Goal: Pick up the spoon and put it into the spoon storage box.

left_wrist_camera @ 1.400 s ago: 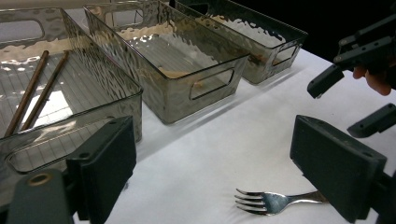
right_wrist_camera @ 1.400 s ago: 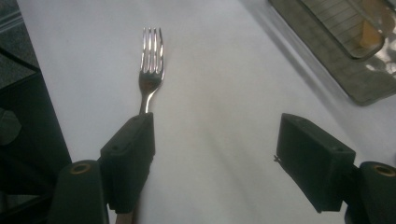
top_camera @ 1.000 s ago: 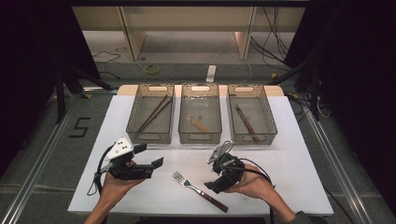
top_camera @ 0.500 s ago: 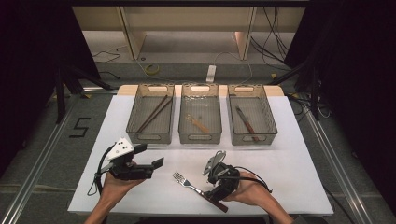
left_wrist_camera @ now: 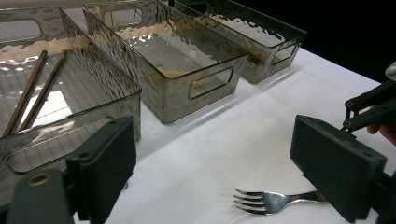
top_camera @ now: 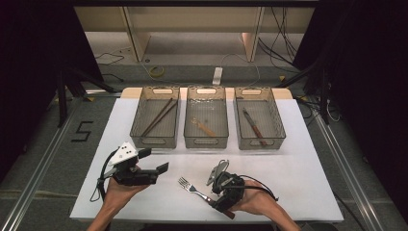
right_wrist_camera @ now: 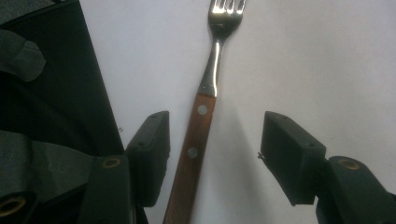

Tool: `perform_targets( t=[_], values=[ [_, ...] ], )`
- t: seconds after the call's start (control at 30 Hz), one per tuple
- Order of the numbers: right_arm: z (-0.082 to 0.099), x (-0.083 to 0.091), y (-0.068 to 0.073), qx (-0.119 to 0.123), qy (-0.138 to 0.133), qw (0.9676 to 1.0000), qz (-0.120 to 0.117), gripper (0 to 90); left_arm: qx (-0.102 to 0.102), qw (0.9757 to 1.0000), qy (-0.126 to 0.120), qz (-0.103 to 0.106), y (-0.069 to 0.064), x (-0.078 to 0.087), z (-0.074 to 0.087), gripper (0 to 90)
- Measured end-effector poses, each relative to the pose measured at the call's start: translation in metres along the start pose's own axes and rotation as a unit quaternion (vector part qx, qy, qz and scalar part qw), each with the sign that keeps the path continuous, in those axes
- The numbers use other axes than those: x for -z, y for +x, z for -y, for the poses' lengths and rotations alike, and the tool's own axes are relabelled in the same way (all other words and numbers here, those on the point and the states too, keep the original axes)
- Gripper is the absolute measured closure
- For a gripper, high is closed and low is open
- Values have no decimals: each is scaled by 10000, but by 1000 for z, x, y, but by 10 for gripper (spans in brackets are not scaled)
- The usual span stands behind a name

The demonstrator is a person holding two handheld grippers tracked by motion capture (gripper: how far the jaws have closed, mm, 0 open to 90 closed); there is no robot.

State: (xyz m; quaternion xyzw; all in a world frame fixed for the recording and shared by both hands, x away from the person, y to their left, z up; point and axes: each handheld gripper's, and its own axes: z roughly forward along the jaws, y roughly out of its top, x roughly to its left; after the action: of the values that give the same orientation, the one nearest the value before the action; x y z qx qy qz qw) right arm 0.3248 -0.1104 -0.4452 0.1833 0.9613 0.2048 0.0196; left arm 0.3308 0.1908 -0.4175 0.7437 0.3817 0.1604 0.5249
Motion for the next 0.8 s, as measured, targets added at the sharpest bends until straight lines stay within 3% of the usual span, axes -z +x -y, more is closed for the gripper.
perform_targets(
  t=[0.3, 0.5, 0.57, 0.73, 0.8],
  values=[
    [0, -4, 2, -13, 99, 9999, -78, 466, 44, 10000, -22, 2, 0, -2, -1, 139],
    [1, -5, 2, 121, 127, 9998, -120, 485, 33, 10000, -3, 0, 0, -3, -1, 139],
    [1, -5, 4, 39, 160, 9998, -132, 487, 44, 10000, -1, 2, 0, -3, -1, 139],
    [1, -7, 4, 156, 174, 9997, -92, 499, 49, 10000, 5, 2, 0, -3, -1, 139],
    [1, -8, 5, 69, 161, 9998, -98, 505, 53, 10000, -2, 0, 0, -3, -1, 139]
  ],
)
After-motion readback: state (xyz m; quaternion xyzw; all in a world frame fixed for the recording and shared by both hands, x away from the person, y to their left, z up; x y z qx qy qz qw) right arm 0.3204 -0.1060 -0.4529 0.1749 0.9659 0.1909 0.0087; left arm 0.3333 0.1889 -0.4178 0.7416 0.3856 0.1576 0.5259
